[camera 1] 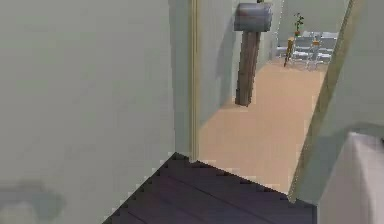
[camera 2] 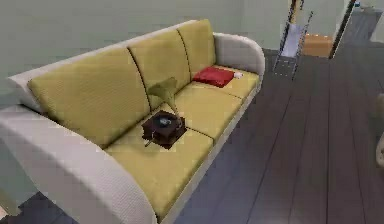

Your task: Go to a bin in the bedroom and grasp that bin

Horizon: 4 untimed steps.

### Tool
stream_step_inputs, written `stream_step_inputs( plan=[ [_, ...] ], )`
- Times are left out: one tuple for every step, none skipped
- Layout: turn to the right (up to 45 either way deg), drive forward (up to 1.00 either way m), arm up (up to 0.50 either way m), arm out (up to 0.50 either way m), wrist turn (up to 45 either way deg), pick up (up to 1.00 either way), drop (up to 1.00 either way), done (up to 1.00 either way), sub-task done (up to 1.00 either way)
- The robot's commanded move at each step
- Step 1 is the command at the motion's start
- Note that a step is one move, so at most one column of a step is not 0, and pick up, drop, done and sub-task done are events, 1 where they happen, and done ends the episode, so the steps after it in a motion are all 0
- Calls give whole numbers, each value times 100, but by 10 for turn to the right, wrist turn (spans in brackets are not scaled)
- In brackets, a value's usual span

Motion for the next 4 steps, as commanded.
stream_step_inputs(
  plan=[
    [450, 0, 0, 0, 0, 0, 0, 0, 0],
    [450, 0, 0, 0, 0, 0, 0, 0, 0],
    [450, 0, 0, 0, 0, 0, 0, 0, 0],
    [0, 30, 0, 0, 0, 0, 0, 0, 0]
  ],
)
